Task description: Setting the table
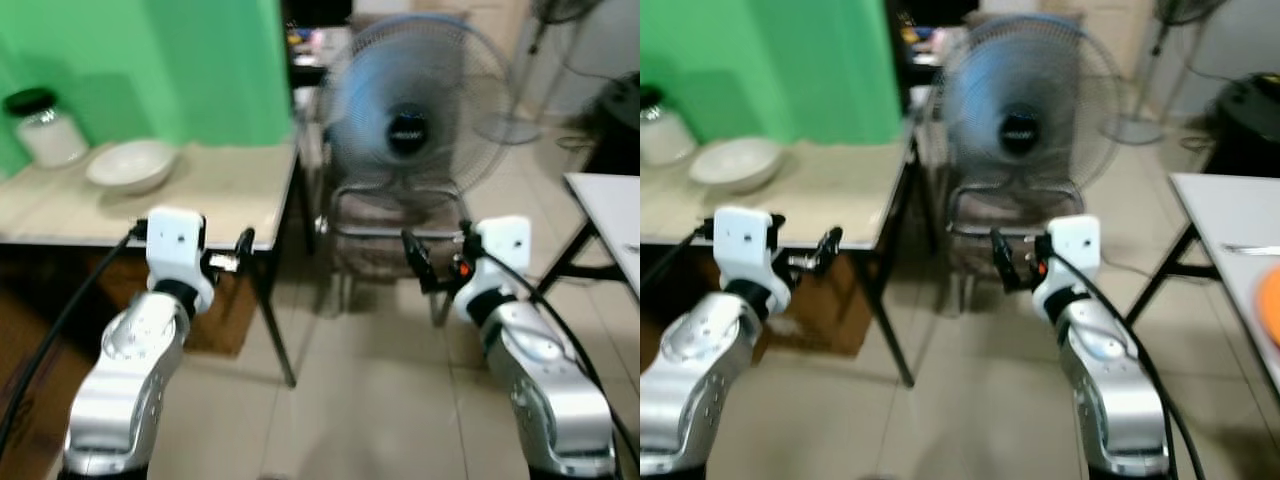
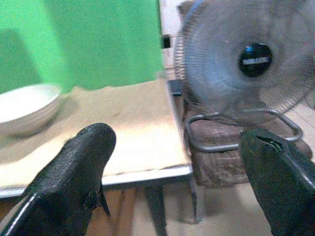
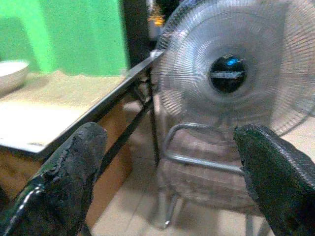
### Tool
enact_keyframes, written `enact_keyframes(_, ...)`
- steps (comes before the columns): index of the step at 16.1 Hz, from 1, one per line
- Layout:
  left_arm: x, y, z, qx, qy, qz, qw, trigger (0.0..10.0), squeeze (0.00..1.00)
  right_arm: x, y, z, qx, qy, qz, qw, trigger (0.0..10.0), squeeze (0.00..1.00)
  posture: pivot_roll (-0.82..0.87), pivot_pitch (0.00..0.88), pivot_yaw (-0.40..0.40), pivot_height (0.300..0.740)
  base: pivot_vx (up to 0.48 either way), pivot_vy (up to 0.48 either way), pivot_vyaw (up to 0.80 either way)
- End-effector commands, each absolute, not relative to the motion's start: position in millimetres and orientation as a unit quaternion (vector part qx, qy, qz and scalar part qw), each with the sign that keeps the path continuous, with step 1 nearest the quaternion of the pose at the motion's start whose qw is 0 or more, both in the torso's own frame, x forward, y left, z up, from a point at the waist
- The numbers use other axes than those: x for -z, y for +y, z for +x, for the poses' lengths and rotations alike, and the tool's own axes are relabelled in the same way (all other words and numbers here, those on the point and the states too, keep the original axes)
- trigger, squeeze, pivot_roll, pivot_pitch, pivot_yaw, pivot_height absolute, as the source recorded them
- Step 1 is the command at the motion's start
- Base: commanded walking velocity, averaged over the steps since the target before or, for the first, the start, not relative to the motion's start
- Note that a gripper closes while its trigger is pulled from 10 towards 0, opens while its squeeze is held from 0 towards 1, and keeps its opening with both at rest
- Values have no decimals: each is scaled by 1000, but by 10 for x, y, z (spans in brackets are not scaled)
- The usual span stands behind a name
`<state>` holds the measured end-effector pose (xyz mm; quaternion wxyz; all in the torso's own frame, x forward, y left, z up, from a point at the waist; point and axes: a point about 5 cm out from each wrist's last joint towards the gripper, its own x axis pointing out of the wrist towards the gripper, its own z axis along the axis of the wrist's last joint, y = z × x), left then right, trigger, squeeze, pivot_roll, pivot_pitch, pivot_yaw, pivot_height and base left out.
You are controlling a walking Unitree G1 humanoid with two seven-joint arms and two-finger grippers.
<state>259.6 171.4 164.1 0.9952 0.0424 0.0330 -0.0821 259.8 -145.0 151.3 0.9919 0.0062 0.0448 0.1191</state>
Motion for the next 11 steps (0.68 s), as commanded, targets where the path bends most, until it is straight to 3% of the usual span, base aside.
enact_keyframes(1,-1623,1749,2576,80,40,42,995,10000,0,-1536,-1386,2592,-135,38,13,990,10000,686,77,0,58,740,244,0,800)
enact_keyframes(11,-1650,1766,2484,82,41,49,995,10000,0,-1485,-1323,2582,-144,45,21,988,10000,667,103,0,36,740,259,0,800)
